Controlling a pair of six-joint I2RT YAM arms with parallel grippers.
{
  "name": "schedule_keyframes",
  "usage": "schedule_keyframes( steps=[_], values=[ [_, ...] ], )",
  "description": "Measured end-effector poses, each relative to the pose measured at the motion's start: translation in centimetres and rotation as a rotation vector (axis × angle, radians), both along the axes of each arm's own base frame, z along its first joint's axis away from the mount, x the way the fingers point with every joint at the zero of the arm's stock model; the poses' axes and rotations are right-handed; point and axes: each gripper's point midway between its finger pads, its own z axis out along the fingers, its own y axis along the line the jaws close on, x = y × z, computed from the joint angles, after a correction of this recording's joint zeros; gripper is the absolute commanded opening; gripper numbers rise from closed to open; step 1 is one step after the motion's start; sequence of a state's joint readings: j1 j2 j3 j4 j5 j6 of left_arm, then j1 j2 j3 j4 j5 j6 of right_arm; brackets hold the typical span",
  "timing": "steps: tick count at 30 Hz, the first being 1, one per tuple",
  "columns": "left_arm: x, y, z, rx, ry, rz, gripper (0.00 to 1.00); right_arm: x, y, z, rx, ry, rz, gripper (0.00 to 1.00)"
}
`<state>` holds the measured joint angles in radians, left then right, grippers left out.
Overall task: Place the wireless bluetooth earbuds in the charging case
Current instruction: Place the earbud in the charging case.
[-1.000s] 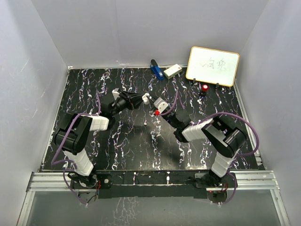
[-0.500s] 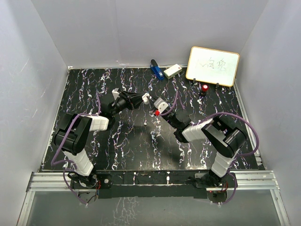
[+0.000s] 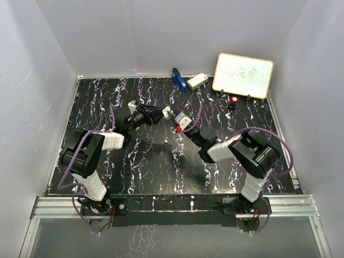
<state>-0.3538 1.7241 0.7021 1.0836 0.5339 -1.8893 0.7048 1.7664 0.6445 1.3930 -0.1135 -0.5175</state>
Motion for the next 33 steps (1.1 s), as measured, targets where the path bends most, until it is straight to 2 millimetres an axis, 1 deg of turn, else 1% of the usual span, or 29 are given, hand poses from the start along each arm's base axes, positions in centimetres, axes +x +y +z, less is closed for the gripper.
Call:
schedule_keyframes(
  steps=[12, 17, 33],
  values=[
    [0.15, 0.07, -0.03, 0.001, 0.0, 0.009, 0.0, -0.3, 0.19, -0.25, -0.003, 0.006, 0.019, 0.0],
    [0.28, 0.06, 0.02, 0.002, 0.001, 0.014, 0.0, -0.68, 0.0, -0.12, 0.006, 0.014, 0.026, 0.0],
    [0.5, 0.02, 0.32, 0.0, -0.006, 0.019, 0.0, -0.95, -0.18, -0.01, 0.019, 0.026, 0.031, 0.01]
  ],
)
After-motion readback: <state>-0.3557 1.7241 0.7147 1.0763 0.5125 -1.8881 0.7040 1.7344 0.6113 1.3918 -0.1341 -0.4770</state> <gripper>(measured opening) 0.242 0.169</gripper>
